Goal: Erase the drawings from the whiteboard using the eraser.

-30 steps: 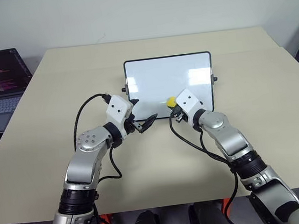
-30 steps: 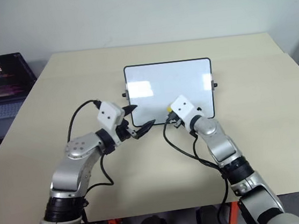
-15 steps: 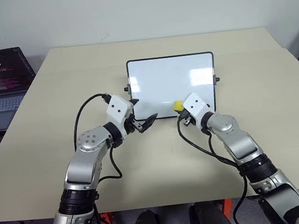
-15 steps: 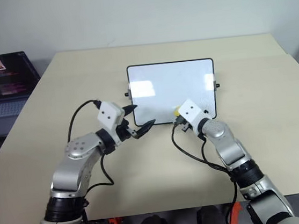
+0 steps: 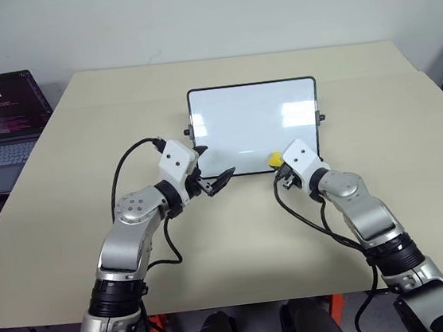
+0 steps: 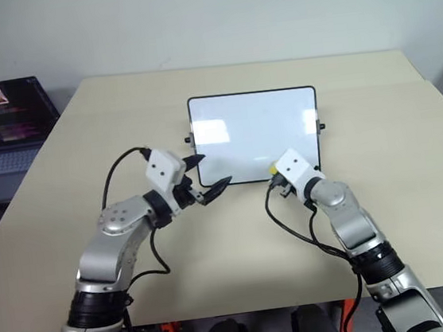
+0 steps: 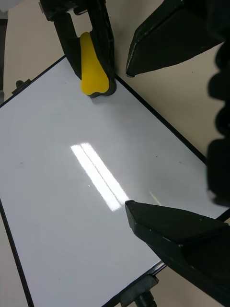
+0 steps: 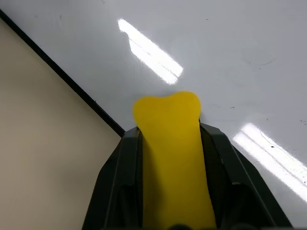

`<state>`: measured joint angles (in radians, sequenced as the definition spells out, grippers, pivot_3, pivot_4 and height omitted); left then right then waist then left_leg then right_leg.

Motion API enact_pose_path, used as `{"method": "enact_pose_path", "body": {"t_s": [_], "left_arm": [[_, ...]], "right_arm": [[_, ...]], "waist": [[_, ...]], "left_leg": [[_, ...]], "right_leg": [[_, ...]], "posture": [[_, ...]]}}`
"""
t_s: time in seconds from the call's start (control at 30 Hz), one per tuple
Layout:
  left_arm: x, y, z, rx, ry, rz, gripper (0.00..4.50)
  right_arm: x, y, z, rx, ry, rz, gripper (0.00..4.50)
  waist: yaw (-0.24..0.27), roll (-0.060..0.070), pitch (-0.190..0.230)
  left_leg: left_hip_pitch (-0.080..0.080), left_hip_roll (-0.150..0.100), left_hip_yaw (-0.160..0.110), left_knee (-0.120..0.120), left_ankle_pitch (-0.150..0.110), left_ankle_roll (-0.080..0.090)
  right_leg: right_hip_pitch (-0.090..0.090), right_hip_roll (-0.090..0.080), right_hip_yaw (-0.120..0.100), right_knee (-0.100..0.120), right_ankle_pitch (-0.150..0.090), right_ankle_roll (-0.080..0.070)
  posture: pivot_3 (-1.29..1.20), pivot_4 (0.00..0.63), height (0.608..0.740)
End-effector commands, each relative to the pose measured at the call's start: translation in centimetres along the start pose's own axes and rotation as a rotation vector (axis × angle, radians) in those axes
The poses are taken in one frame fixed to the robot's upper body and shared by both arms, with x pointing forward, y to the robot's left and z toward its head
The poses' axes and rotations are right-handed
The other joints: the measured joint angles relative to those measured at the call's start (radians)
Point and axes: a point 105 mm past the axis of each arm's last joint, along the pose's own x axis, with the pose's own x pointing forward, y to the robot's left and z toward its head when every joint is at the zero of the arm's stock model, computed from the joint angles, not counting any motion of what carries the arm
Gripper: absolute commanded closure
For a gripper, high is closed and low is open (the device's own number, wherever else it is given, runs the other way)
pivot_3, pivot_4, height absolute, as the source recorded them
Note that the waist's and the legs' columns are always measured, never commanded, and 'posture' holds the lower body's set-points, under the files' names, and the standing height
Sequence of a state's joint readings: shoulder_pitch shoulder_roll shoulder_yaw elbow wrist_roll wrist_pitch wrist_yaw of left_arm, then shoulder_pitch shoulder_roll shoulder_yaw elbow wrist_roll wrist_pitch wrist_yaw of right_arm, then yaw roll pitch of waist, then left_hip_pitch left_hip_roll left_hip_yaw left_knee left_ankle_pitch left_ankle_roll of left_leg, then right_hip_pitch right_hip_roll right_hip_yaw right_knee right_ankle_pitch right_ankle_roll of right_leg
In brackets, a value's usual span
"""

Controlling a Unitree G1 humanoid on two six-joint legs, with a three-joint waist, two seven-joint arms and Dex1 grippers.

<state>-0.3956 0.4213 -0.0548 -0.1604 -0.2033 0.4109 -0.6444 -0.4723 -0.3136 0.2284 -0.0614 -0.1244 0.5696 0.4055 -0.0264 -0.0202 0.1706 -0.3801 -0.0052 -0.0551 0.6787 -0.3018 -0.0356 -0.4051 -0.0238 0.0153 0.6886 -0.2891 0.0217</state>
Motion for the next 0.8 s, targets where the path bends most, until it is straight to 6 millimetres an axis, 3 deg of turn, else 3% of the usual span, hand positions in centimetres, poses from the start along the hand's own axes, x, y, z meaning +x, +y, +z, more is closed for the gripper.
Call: {"method": "enact_pose_path", "body": {"t_s": [0.03, 0.2, 0.33, 0.57, 0.8], "left_arm": [[0.2, -0.3, 1.6, 0.026, -0.058, -0.021, 0.0], [0.2, -1.1, 2.2, 0.02, -0.081, -0.063, 0.0], [0.3, -2.5, 3.5, 0.006, -0.134, -0.159, 0.0], [0.2, -5.7, 6.0, -0.068, -0.212, -0.393, 0.0], [-0.2, -7.6, 5.8, -0.088, -0.182, -0.564, 0.0]], "right_arm": [[-1.2, -1.6, 4.0, 0.035, -0.108, -0.064, 3.2], [-2.8, -2.4, 5.7, 0.086, -0.134, -0.094, 3.2], [-4.1, -3.7, 5.9, 0.118, -0.131, -0.151, 3.2], [-6.7, -6.2, 3.9, 0.172, -0.042, -0.297, 3.2], [-8.3, -8.2, 0.5, 0.292, 0.069, -0.421, 3.2]], "waist": [[0.0, 0.0, 0.0], [-0.001, 0.0, 0.0], [0.0, 0.0, 0.0], [-0.001, 0.0, 0.0], [-0.004, 0.0, 0.0]], "left_leg": [[0.0, 0.0, 0.0, 0.0, 0.0, 0.0], [-0.001, 0.0, -0.001, -0.001, 0.0, 0.0], [-0.002, 0.0, -0.001, -0.001, 0.0, 0.0], [-0.002, 0.0, 0.0, -0.001, 0.0, 0.0], [-0.002, 0.0, 0.0, -0.001, 0.0, 0.0]], "right_leg": [[0.0, 0.0, 0.0, 0.0, 0.0, 0.0], [-0.001, 0.0, 0.0, -0.002, 0.0, 0.0], [-0.001, 0.0, 0.0, -0.003, 0.0, 0.0], [-0.001, 0.0, 0.0, -0.003, 0.0, 0.0], [-0.001, 0.001, 0.0, -0.003, 0.0, 0.0]], "posture": [[0.0, 0.15, 0.74], [0.0, 0.15, 0.74], [0.0, 0.15, 0.74], [0.0, 0.15, 0.74], [0.0, 0.15, 0.74]]}}
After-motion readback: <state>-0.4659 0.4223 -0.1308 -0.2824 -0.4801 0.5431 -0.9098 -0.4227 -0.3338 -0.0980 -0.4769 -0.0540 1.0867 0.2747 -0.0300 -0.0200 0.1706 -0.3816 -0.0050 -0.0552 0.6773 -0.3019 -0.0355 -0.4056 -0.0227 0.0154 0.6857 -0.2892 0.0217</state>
